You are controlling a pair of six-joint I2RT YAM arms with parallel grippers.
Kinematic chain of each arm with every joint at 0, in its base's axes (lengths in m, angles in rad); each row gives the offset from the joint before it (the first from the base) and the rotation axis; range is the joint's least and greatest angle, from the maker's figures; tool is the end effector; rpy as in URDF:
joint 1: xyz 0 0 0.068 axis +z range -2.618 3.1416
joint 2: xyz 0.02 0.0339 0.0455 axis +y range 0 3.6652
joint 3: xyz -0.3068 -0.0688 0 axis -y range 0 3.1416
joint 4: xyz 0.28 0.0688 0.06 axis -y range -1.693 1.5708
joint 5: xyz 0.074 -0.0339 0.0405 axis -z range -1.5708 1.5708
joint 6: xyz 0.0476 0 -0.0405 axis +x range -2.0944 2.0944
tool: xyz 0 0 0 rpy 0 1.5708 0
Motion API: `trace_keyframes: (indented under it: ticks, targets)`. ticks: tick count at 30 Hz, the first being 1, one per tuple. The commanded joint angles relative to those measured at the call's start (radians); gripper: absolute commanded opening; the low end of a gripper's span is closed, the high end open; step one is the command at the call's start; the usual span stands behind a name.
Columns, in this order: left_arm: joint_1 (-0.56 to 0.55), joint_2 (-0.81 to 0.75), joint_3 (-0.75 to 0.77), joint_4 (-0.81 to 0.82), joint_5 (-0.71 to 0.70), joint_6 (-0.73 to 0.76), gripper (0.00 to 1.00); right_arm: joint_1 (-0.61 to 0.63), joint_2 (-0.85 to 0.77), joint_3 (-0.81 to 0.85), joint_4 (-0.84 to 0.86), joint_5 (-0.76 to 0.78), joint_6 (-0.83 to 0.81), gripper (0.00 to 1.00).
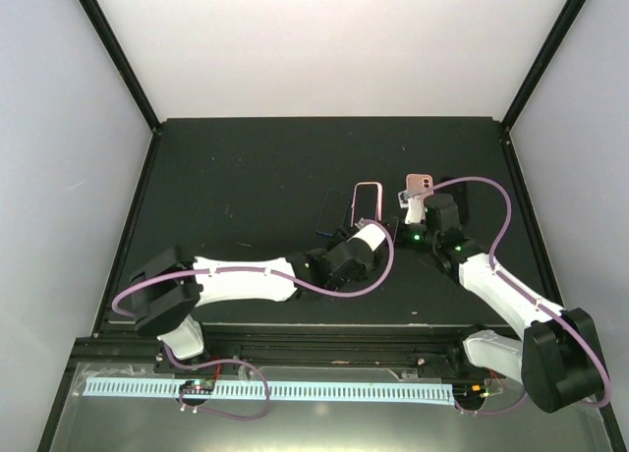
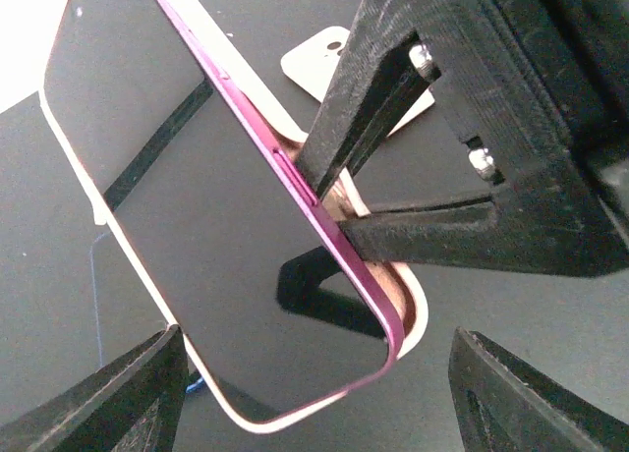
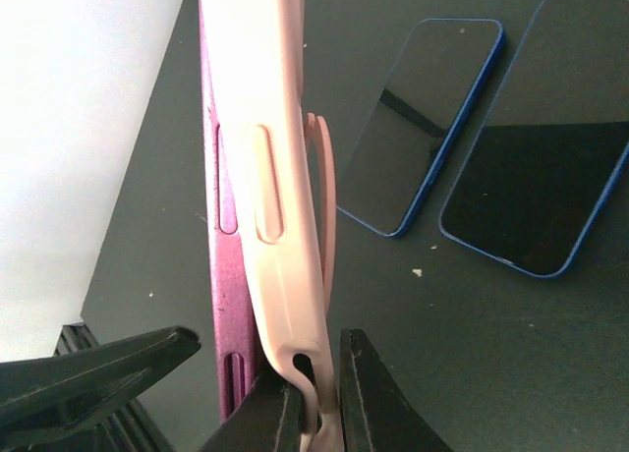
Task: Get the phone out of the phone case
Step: Remove the phone case from the phone.
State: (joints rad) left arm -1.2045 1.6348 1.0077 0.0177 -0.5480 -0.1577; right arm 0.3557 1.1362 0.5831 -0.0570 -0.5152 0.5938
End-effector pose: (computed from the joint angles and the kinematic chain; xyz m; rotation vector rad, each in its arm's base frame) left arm 0.1648 -0.3604 0.2383 0.7708 1.9418 -0.2274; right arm 0.2311 0.1109 0.2296 -0.0400 2.3041 1.0787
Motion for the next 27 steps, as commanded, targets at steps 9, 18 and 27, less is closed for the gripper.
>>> trace_keyframes:
  ticks: [9, 18, 27]
  targets:
    - [0.030, 0.045, 0.067, 0.062, -0.092, 0.141, 0.70, -0.009, -0.017, 0.006, 0.092, -0.082, 0.005, 0.01]
    - [0.032, -0.067, -0.040, 0.154, -0.070, 0.142, 0.77, -0.009, 0.000, 0.011, 0.092, -0.083, 0.005, 0.01]
    - [0.048, -0.012, 0.008, 0.125, -0.108, 0.159, 0.74, -0.009, -0.003, 0.012, 0.090, -0.091, 0.003, 0.01]
